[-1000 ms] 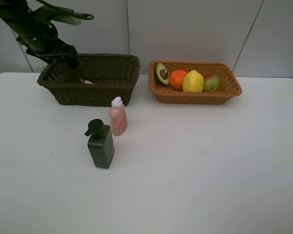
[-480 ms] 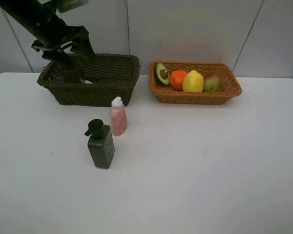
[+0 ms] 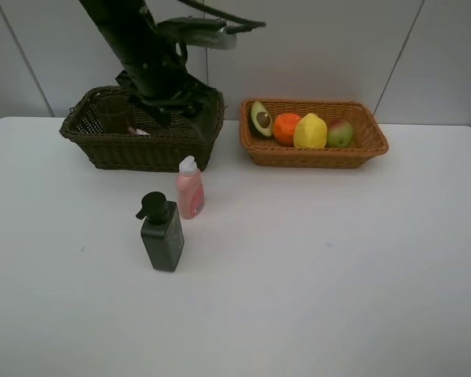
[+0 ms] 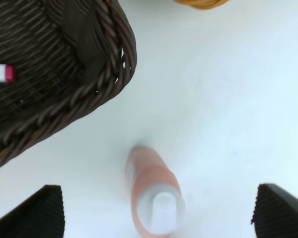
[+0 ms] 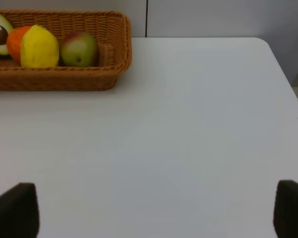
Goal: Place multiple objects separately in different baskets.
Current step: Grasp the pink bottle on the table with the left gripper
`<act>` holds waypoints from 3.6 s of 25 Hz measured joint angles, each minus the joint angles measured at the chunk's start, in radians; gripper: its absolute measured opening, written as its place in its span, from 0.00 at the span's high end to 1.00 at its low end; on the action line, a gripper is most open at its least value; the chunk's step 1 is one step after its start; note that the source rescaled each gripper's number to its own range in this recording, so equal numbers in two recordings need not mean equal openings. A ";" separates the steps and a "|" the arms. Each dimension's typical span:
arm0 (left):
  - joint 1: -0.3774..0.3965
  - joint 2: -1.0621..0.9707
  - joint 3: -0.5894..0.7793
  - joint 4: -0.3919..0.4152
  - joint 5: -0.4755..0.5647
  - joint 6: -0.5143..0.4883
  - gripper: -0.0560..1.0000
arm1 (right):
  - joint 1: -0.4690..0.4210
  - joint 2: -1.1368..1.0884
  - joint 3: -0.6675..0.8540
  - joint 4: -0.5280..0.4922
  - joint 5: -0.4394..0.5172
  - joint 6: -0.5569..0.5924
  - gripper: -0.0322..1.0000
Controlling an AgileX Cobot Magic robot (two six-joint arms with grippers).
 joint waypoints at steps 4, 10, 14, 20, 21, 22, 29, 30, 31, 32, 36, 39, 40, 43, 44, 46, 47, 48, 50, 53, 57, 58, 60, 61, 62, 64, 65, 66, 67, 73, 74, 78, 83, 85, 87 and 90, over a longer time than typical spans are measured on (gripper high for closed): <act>-0.057 0.000 0.000 0.137 -0.002 -0.141 0.00 | 0.000 0.000 0.000 0.000 0.000 0.000 0.00; -0.078 0.002 0.000 0.164 -0.003 -0.200 0.00 | 0.000 0.000 0.000 0.000 0.000 0.000 0.00; -0.078 0.038 -0.001 0.167 0.013 -0.207 0.00 | 0.000 0.000 0.000 0.000 0.000 0.000 0.00; -0.078 0.104 -0.001 0.167 0.017 -0.223 0.00 | 0.000 0.000 0.000 0.000 0.000 0.000 0.00; -0.078 0.112 -0.001 0.167 0.017 -0.225 0.00 | 0.000 0.000 0.000 0.000 0.000 0.000 0.00; -0.078 0.123 -0.001 0.167 0.017 -0.225 0.00 | 0.000 0.000 0.000 0.000 0.000 0.000 0.00; -0.078 0.188 -0.001 0.167 0.017 -0.229 0.00 | 0.000 0.000 0.000 0.000 0.000 0.000 0.00; -0.078 0.196 -0.001 0.167 0.017 -0.229 0.00 | 0.000 0.000 0.000 0.000 0.000 0.000 0.00; -0.078 0.203 -0.001 0.167 0.016 -0.229 0.00 | 0.000 0.000 0.000 0.000 0.000 0.000 0.00; -0.078 0.208 -0.001 0.167 0.015 -0.229 0.00 | 0.000 0.000 0.000 0.000 0.000 0.000 0.00; -0.078 0.224 -0.001 0.167 0.014 -0.230 0.00 | 0.000 0.000 0.000 0.000 0.000 0.000 0.00; -0.078 0.224 -0.001 0.167 0.013 -0.230 0.00 | 0.000 0.000 0.000 0.000 0.000 0.000 0.00; -0.078 0.224 -0.001 0.167 0.013 -0.230 0.00 | 0.000 0.000 0.000 0.000 0.000 0.000 0.00; -0.078 0.224 -0.001 0.167 0.013 -0.230 0.00 | 0.000 0.000 0.000 0.000 0.000 0.000 0.00; -0.078 0.224 -0.001 0.167 0.013 -0.230 0.00 | 0.000 0.000 0.000 0.000 0.000 0.000 0.00; -0.078 0.224 -0.001 0.167 0.013 -0.230 0.00 | 0.000 0.000 0.000 0.000 0.000 0.000 0.00; -0.078 0.224 -0.001 0.167 0.013 -0.230 0.00 | 0.000 0.000 0.000 0.000 0.000 0.000 0.00; -0.078 0.224 -0.001 0.167 0.013 -0.230 0.00 | 0.000 0.000 0.000 0.000 0.000 0.000 0.00; -0.078 0.224 -0.001 0.167 0.013 -0.230 0.00 | 0.000 0.000 0.000 0.000 0.000 0.000 0.00; -0.078 0.224 -0.001 0.167 0.013 -0.230 0.01 | 0.000 0.000 0.000 0.000 0.000 0.000 0.00; -0.078 0.224 -0.001 0.167 0.013 -0.249 0.28 | 0.000 0.000 0.000 0.000 0.000 0.000 0.00; -0.078 0.224 -0.001 0.165 0.013 -0.257 0.42 | 0.000 0.000 0.000 0.000 0.000 0.000 0.00; -0.078 0.224 -0.001 0.166 0.017 -0.266 0.56 | 0.000 0.000 0.000 0.000 0.000 0.000 0.00; -0.078 0.224 -0.001 0.164 0.020 -0.269 0.55 | 0.000 0.000 0.000 0.000 0.000 0.000 0.00; -0.078 0.224 -0.001 0.164 0.020 -0.271 0.55 | 0.000 0.000 0.000 0.000 0.000 0.000 0.00; -0.078 0.224 -0.001 0.164 0.020 -0.274 0.55 | 0.000 0.000 0.000 0.000 0.000 0.000 0.00; -0.078 0.224 -0.001 0.164 0.020 -0.274 0.55 | 0.000 0.000 0.000 0.000 0.000 0.000 0.00; -0.078 0.224 -0.001 0.164 0.020 -0.274 0.55 | 0.000 0.000 0.000 0.000 0.000 0.000 0.00; -0.078 0.224 -0.001 0.164 0.020 -0.274 0.55 | 0.000 0.000 0.000 0.000 0.000 0.000 0.00; -0.078 0.224 -0.001 0.164 0.020 -0.274 0.55 | 0.000 0.000 0.000 0.000 0.000 0.000 0.00; -0.078 0.224 -0.001 0.164 0.020 -0.274 0.55 | 0.000 0.000 0.000 0.000 0.000 0.000 0.00; -0.078 0.224 -0.001 0.164 0.020 -0.274 0.55 | 0.000 0.000 0.000 0.000 0.000 0.000 0.00; -0.078 0.216 -0.001 0.164 0.025 -0.274 0.55 | 0.000 0.000 0.000 0.000 0.000 0.000 0.00; -0.078 0.200 -0.001 0.164 0.039 -0.274 0.55 | 0.000 0.000 0.000 0.000 0.000 0.000 0.00; -0.078 0.182 -0.006 0.166 0.061 -0.274 0.55 | 0.000 0.000 0.000 0.000 0.000 0.000 0.00; -0.078 0.167 -0.038 0.179 0.122 -0.272 0.55 | 0.000 0.000 0.000 0.000 0.000 0.000 0.00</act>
